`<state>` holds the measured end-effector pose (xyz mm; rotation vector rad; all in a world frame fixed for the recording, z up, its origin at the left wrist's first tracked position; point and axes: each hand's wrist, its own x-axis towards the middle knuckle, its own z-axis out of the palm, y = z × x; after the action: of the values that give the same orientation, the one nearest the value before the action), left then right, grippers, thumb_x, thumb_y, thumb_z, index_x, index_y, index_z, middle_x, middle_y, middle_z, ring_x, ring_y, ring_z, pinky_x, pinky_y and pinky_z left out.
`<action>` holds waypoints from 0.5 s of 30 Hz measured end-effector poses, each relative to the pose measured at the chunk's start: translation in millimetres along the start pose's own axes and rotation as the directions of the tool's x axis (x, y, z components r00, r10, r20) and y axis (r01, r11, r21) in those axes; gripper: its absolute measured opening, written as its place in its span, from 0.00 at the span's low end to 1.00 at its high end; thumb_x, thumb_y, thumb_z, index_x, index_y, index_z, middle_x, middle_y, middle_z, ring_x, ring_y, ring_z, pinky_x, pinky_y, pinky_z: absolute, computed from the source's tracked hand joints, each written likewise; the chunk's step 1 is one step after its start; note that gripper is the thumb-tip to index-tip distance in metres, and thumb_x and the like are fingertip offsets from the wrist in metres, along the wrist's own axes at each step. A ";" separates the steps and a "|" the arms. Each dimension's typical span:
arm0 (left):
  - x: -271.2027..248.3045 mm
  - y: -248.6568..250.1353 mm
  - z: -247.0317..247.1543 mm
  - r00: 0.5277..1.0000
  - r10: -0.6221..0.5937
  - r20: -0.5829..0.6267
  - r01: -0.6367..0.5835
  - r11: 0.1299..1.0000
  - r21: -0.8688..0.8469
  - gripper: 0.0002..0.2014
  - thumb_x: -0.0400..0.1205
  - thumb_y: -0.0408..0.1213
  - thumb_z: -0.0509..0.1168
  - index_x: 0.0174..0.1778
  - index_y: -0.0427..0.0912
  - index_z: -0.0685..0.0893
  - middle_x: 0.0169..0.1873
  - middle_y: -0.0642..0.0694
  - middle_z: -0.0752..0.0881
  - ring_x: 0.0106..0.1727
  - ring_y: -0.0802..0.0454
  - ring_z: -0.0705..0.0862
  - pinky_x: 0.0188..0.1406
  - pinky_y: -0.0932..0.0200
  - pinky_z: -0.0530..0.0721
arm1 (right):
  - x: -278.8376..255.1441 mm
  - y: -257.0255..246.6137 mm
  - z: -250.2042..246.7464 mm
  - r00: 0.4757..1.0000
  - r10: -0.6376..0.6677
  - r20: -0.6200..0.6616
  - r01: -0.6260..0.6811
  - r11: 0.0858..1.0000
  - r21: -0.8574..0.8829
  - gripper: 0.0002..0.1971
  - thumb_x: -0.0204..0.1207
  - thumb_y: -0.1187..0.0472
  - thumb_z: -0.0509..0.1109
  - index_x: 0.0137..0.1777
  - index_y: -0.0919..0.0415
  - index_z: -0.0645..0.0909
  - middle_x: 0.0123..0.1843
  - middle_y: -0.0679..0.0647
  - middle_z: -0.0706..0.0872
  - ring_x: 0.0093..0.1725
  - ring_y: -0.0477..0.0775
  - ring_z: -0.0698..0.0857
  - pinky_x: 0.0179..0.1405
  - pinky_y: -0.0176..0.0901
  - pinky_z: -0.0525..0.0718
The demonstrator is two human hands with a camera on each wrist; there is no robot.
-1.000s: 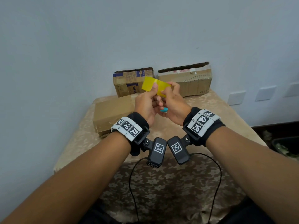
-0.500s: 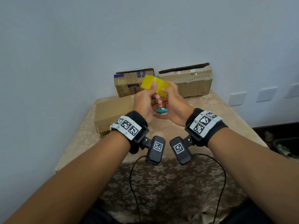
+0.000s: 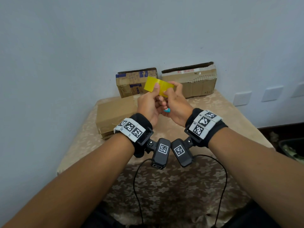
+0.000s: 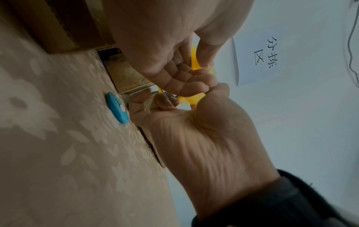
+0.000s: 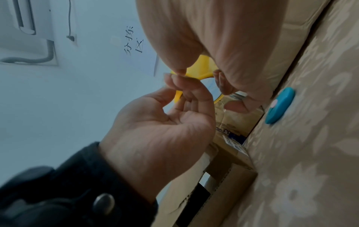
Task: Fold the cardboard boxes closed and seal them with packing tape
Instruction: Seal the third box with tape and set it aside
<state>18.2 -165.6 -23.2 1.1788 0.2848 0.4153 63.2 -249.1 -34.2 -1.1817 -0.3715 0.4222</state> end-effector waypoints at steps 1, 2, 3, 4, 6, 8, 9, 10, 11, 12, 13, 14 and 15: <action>0.2 -0.2 -0.4 1.000 -0.003 -0.002 0.003 1.000 -0.002 0.15 0.89 0.43 0.64 0.40 0.38 0.81 0.21 0.48 0.77 0.21 0.54 0.76 0.22 0.61 0.79 | 0.0 0.1 0.8 1.000 -0.004 -0.006 0.004 1.000 -0.004 0.16 0.89 0.62 0.52 0.73 0.45 0.61 0.31 0.50 0.75 0.25 0.45 0.70 0.29 0.41 0.69; 0.4 -0.3 -1.0 1.000 -0.006 -0.002 0.006 1.000 -0.004 0.16 0.89 0.43 0.64 0.40 0.38 0.81 0.21 0.48 0.77 0.21 0.54 0.76 0.22 0.61 0.79 | 0.0 0.5 1.4 1.000 -0.005 -0.011 0.004 1.000 -0.008 0.16 0.89 0.62 0.52 0.73 0.45 0.61 0.31 0.50 0.75 0.25 0.46 0.69 0.29 0.41 0.69; 0.4 -0.9 -1.6 1.000 -0.008 0.000 0.008 1.000 -0.003 0.16 0.90 0.43 0.64 0.40 0.37 0.81 0.21 0.48 0.77 0.21 0.54 0.77 0.23 0.62 0.80 | -0.3 0.2 1.7 1.000 -0.002 -0.013 0.002 1.000 -0.008 0.16 0.89 0.62 0.52 0.73 0.45 0.62 0.31 0.50 0.74 0.25 0.46 0.69 0.29 0.41 0.69; 0.3 -1.1 -2.1 1.000 -0.009 0.004 0.009 1.000 -0.004 0.16 0.90 0.44 0.64 0.40 0.37 0.81 0.21 0.48 0.78 0.21 0.55 0.77 0.23 0.62 0.80 | -0.4 -0.3 1.6 1.000 0.001 -0.014 -0.001 1.000 -0.004 0.16 0.89 0.62 0.52 0.73 0.45 0.62 0.31 0.51 0.74 0.26 0.46 0.69 0.29 0.41 0.68; -0.5 -0.7 -2.4 1.000 -0.010 0.012 0.010 1.000 -0.005 0.16 0.90 0.44 0.63 0.41 0.37 0.82 0.22 0.48 0.78 0.22 0.55 0.77 0.23 0.62 0.81 | -0.3 -1.3 1.3 1.000 0.008 -0.013 -0.008 1.000 0.002 0.15 0.90 0.62 0.52 0.73 0.46 0.62 0.31 0.51 0.74 0.26 0.46 0.69 0.29 0.41 0.67; -0.8 0.1 -3.0 1.000 -0.005 0.017 0.005 1.000 -0.009 0.15 0.90 0.44 0.63 0.42 0.37 0.82 0.21 0.48 0.78 0.22 0.55 0.78 0.23 0.62 0.81 | 0.3 -0.9 2.4 1.000 0.004 -0.018 -0.004 1.000 -0.013 0.16 0.89 0.62 0.52 0.73 0.45 0.63 0.32 0.52 0.75 0.26 0.47 0.69 0.29 0.41 0.68; -1.0 0.8 -3.2 1.000 0.000 0.017 0.000 1.000 -0.009 0.15 0.90 0.44 0.63 0.42 0.37 0.82 0.21 0.48 0.78 0.22 0.55 0.78 0.23 0.62 0.81 | 0.5 0.1 3.1 1.000 -0.004 -0.024 0.003 1.000 -0.031 0.16 0.89 0.62 0.52 0.72 0.44 0.63 0.34 0.52 0.75 0.27 0.47 0.70 0.30 0.42 0.69; -1.2 1.7 -3.0 1.000 0.009 0.016 -0.009 1.000 -0.002 0.16 0.90 0.44 0.63 0.41 0.37 0.82 0.21 0.48 0.78 0.22 0.55 0.78 0.23 0.62 0.81 | 0.8 1.5 3.5 0.999 -0.012 -0.032 0.010 0.999 -0.047 0.17 0.88 0.63 0.53 0.71 0.43 0.63 0.35 0.53 0.76 0.29 0.47 0.71 0.31 0.43 0.70; -1.2 2.8 -2.4 1.000 0.020 0.016 -0.020 1.000 0.008 0.15 0.90 0.44 0.63 0.41 0.38 0.81 0.21 0.48 0.78 0.22 0.55 0.78 0.23 0.62 0.81 | 0.7 2.2 2.9 0.999 -0.012 -0.032 0.011 0.999 -0.049 0.18 0.88 0.64 0.53 0.71 0.42 0.63 0.36 0.53 0.76 0.29 0.47 0.72 0.32 0.44 0.71; -1.2 3.9 -1.1 1.000 0.027 0.016 -0.028 0.999 0.016 0.15 0.89 0.43 0.64 0.40 0.38 0.81 0.21 0.48 0.78 0.22 0.55 0.77 0.23 0.62 0.81 | 0.2 1.8 1.7 1.000 0.001 -0.022 -0.001 1.000 -0.029 0.20 0.88 0.65 0.53 0.72 0.40 0.63 0.35 0.53 0.76 0.29 0.47 0.72 0.31 0.43 0.73; -0.8 5.0 0.2 1.000 0.029 0.013 -0.029 0.999 0.015 0.15 0.89 0.43 0.65 0.40 0.38 0.81 0.22 0.48 0.78 0.22 0.55 0.77 0.23 0.62 0.80 | 0.1 0.1 0.1 1.000 0.024 0.004 -0.024 1.000 0.013 0.21 0.88 0.64 0.54 0.73 0.38 0.64 0.35 0.52 0.76 0.29 0.47 0.72 0.31 0.42 0.76; -0.3 7.0 -1.3 1.000 0.029 0.003 -0.029 1.000 0.002 0.14 0.89 0.43 0.65 0.40 0.38 0.80 0.22 0.48 0.77 0.21 0.55 0.76 0.22 0.62 0.80 | 0.2 -1.6 1.2 0.998 0.052 0.039 -0.055 0.997 0.057 0.21 0.88 0.63 0.55 0.73 0.37 0.65 0.35 0.52 0.76 0.29 0.47 0.73 0.32 0.43 0.79; 0.1 8.1 -1.8 1.000 0.026 -0.002 -0.026 1.000 -0.009 0.14 0.88 0.43 0.66 0.40 0.38 0.80 0.21 0.48 0.77 0.21 0.55 0.76 0.22 0.62 0.79 | -0.1 -3.8 1.4 0.995 0.077 0.065 -0.082 0.992 0.091 0.20 0.88 0.61 0.56 0.73 0.36 0.66 0.34 0.51 0.77 0.29 0.47 0.74 0.34 0.45 0.81</action>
<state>16.1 -161.4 -16.3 1.1742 0.2694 0.4401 62.9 -249.2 -30.2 -1.0961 -0.3547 0.5408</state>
